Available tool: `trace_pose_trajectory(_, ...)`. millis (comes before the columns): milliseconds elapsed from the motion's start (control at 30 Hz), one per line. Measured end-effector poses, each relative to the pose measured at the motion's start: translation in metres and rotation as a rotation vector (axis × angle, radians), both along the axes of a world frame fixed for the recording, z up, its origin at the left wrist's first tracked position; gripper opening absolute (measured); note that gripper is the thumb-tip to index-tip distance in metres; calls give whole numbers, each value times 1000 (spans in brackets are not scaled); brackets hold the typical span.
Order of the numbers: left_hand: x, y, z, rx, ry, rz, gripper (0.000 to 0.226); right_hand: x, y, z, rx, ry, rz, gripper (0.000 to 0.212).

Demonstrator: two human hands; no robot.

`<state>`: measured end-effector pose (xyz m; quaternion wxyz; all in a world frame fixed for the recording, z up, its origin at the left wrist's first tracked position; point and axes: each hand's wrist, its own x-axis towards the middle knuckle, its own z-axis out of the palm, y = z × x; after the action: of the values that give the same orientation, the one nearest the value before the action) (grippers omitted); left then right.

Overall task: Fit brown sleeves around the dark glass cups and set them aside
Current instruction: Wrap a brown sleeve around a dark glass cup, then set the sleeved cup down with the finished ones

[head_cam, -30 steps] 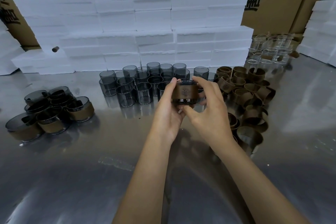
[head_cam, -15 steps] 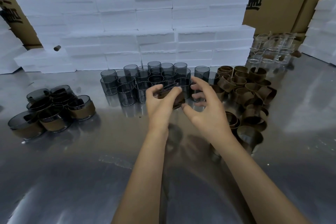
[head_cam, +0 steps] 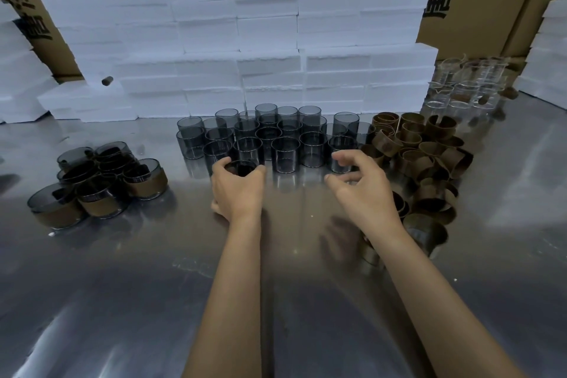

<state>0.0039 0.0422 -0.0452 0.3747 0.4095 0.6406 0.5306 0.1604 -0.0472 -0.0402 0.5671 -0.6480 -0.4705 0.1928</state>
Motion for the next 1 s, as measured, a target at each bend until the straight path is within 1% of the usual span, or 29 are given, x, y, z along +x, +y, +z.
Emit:
trace_pose_trajectory(67, -1, 1, 0, 9, 32, 18, 65, 0, 0, 0, -12, -4, 10, 32)
trace_pose_trajectory(133, -4, -1, 0, 19, 116, 44, 67, -1, 1, -1, -20, -11, 13, 30)
trace_pose_trajectory(233, -13, -6, 2, 25, 282, 134, 72, -2, 1, -2, -39, -28, 23, 27)
trace_pose_trajectory(267, -16, -9, 3, 40, 369, 170, 72, -3, 1, -3, -44, -33, 25, 27)
trace_pose_trajectory(333, -18, -13, 5, 152, 567, 237, 69, -3, 1, -4, -47, -39, 24, 26)
trace_pose_trajectory(400, -14, -17, 9, 370, 642, 233, 57, -2, 1, -4, -44, -44, 24, 26)
trace_pose_trajectory(433, -10, -19, 11, 459, 622, 167, 47, -3, 1, -4, -41, -46, 22, 26)
trace_pose_trajectory(467, -5, -21, 11, 491, 578, 62, 37, -3, 1, -4, -37, -48, 21, 25)
trace_pose_trajectory(500, 0, -22, 11, 456, 527, -53, 28, -3, 2, -4, -34, -51, 19, 25)
trace_pose_trajectory(533, 2, -22, 10, 375, 485, -150, 23, -4, 2, -3, -33, -56, 20, 24)
trace_pose_trajectory(567, 4, -22, 8, 271, 444, -213, 22, -4, 2, -3, -35, -61, 21, 24)
trace_pose_trajectory(600, 4, -20, 7, 170, 393, -230, 24, -5, 2, -3, -41, -67, 25, 23)
trace_pose_trajectory(667, -1, -16, 6, 28, 260, -139, 30, -6, 2, -3, -50, -82, 34, 23)
trace_pose_trajectory(700, -6, -15, 7, 0, 203, -71, 29, -6, 2, -3, -51, -86, 39, 22)
trace_pose_trajectory(767, -15, -11, 7, -16, 142, 39, 20, -7, 1, -4, -54, -89, 45, 22)
trace_pose_trajectory(833, -21, -6, 6, -16, 105, 99, 13, -6, 0, -4, -61, -87, 43, 21)
trace_pose_trajectory(867, -23, -4, 4, -12, 81, 123, 15, -6, 0, -3, -64, -82, 40, 21)
trace_pose_trajectory(1000, -29, 1, 3, 29, -18, 218, 38, -5, 0, -2, -64, -63, 39, 20)
